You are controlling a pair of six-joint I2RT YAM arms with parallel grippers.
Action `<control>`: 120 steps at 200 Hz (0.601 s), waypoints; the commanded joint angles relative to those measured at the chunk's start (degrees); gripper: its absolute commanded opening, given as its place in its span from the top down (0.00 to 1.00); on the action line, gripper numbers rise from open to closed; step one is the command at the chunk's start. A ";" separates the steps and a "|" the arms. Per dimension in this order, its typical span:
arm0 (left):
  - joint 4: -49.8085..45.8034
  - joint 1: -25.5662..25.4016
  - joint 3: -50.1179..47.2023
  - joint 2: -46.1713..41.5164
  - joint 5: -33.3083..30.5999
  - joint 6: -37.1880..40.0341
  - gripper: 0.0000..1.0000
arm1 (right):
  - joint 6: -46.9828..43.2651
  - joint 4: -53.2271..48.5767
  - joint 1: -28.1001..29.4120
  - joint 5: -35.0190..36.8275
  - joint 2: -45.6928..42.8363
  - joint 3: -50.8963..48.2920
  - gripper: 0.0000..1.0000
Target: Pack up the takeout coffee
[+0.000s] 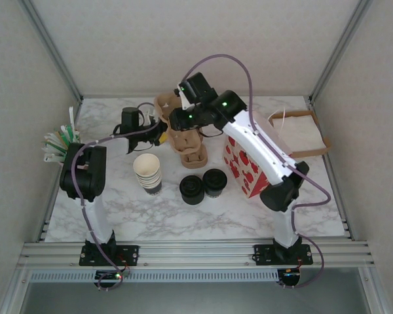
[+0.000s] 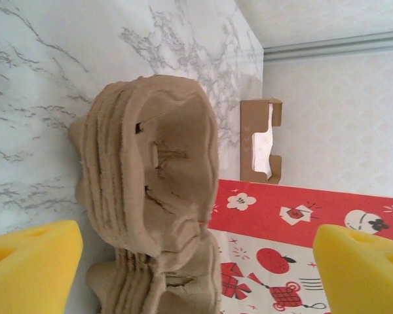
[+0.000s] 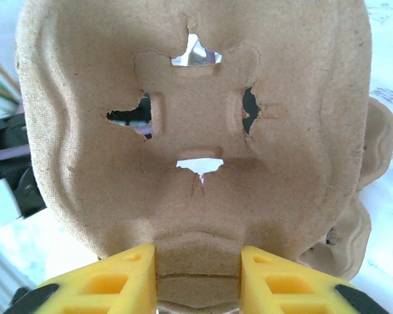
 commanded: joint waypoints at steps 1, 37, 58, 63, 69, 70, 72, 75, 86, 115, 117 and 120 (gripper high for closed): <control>-3.69 0.11 1.42 -4.49 -2.57 1.56 0.03 | -0.72 4.31 0.39 -4.22 -6.67 -3.50 0.68; -8.15 0.06 1.59 -9.08 -5.35 3.17 0.00 | -1.12 6.01 0.30 -4.13 -15.19 -8.82 0.67; -10.68 -0.15 1.85 -11.87 -7.13 3.60 0.00 | -1.49 6.12 0.00 -2.77 -19.72 -11.16 0.67; -11.20 -0.37 2.01 -12.53 -7.58 3.82 0.00 | -1.71 6.03 -0.10 -2.50 -20.86 -11.78 0.67; -12.14 -0.59 2.32 -13.44 -8.31 4.10 0.00 | -1.79 5.96 -0.34 -2.11 -22.18 -12.32 0.67; -12.32 -0.68 2.40 -13.56 -8.38 4.12 0.00 | -1.78 5.91 -0.33 -1.98 -22.29 -12.44 0.67; -12.67 -0.75 2.52 -13.88 -8.64 4.24 0.00 | -1.88 5.89 -0.36 -1.84 -22.79 -12.53 0.67; -13.19 -0.92 2.74 -14.17 -8.97 4.41 0.00 | -1.93 5.80 -0.46 -1.73 -23.38 -12.95 0.67; -15.11 -1.66 3.56 -15.70 -10.11 5.04 0.00 | -2.06 5.64 -0.87 -1.13 -25.78 -13.95 0.67; -19.49 -4.44 6.16 -19.71 -13.41 6.19 0.00 | -2.62 4.20 -2.41 1.87 -31.31 -15.90 0.67; -19.87 -4.64 6.36 -19.94 -13.63 6.27 0.00 | -2.66 4.06 -2.55 2.02 -31.66 -16.03 0.67; -20.20 -4.98 6.73 -20.37 -14.02 6.37 0.00 | -2.74 3.85 -2.88 2.30 -32.16 -16.21 0.67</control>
